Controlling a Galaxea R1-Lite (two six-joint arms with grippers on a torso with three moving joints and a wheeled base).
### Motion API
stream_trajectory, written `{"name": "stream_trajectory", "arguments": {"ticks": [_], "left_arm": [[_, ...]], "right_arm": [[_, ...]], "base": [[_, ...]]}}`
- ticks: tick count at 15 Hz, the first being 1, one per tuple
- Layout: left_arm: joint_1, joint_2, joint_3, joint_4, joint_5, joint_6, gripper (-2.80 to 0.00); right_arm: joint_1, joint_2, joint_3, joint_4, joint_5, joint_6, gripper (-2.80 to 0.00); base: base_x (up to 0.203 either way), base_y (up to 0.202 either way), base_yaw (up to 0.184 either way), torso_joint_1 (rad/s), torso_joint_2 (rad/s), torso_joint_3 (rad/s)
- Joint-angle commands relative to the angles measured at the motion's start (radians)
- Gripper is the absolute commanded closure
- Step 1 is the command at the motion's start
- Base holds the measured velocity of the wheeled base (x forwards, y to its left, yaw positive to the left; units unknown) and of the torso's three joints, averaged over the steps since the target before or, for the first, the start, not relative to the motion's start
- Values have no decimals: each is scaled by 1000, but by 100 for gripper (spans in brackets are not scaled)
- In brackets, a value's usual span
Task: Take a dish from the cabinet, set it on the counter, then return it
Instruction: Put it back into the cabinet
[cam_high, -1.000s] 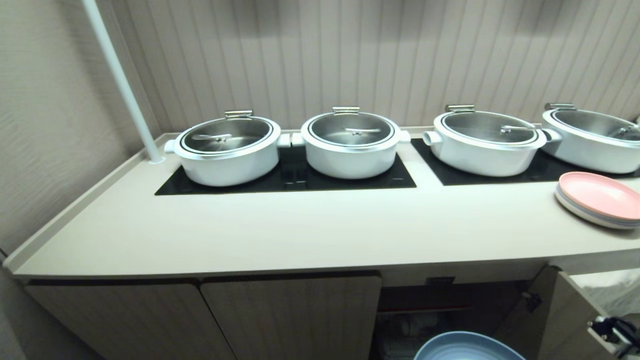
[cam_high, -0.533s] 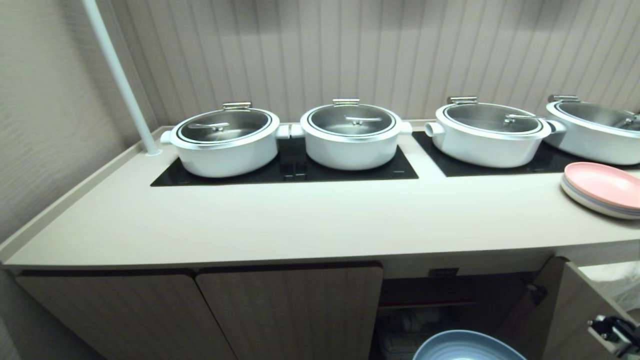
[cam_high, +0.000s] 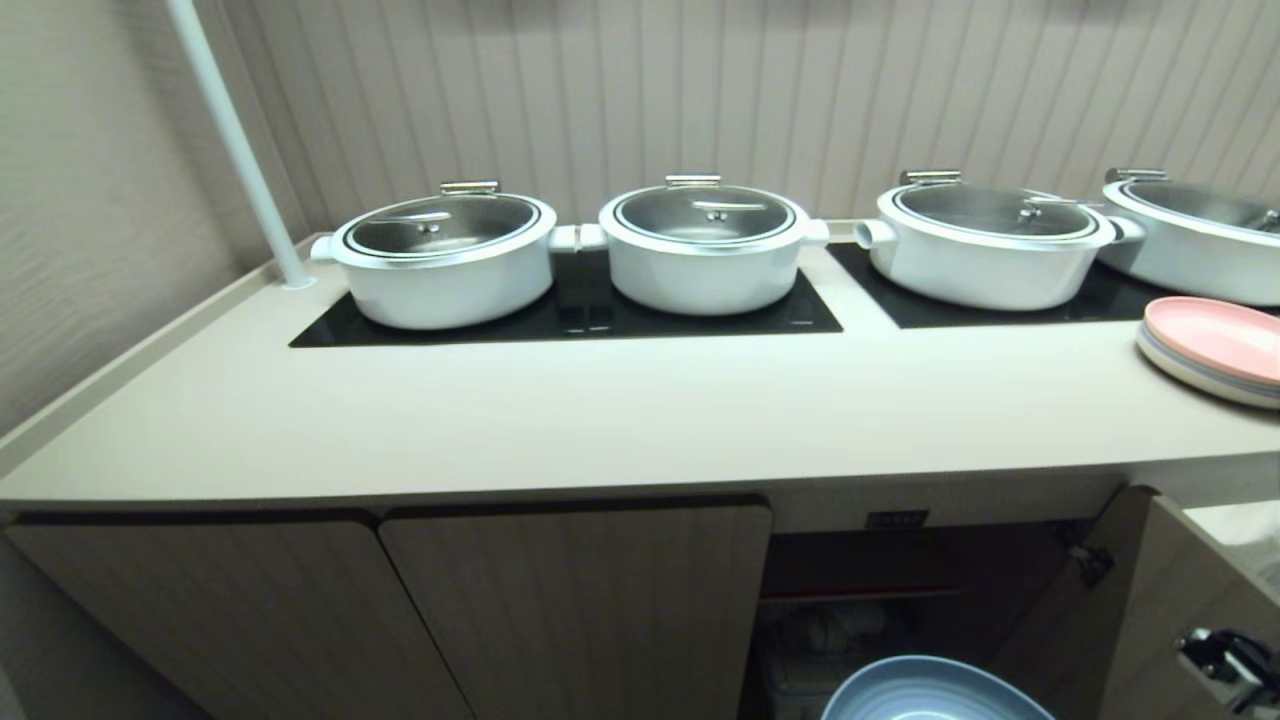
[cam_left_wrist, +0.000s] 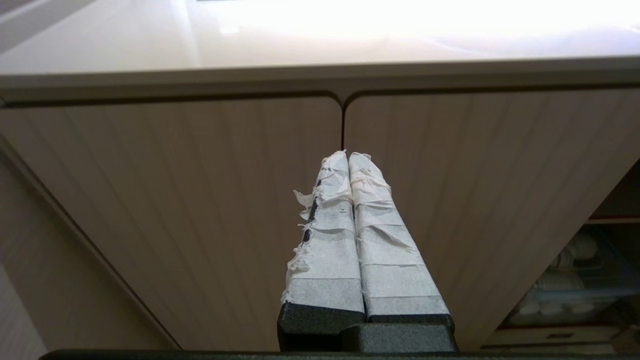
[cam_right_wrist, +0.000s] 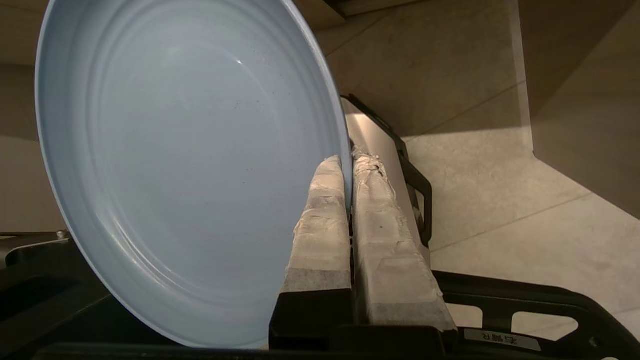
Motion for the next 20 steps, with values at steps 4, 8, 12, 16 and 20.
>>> {"name": "stream_trajectory", "arguments": {"ticks": [4,8,12,16,20], "left_arm": [[0,0,0,0,1,0,0],[0,0,0,0,0,0,0],[0,0,0,0,0,0,0],[0,0,0,0,0,0,0],[0,0,0,0,1,0,0]], "right_arm": [[0,1,0,-3,1,3,0],[0,3,8,-6,1,3,0],[0,5,4,-8,-3,3,0],[2,9,8,-14,-3,3,0],[0,9,12,-14,-3,5,0]], "base": [[0,0,0,-214,492,261],[0,0,0,-243,545,291],[0,0,0,-229,526,299],[0,0,0,-212,503,295],[0,0,0,-190,484,293]]}}
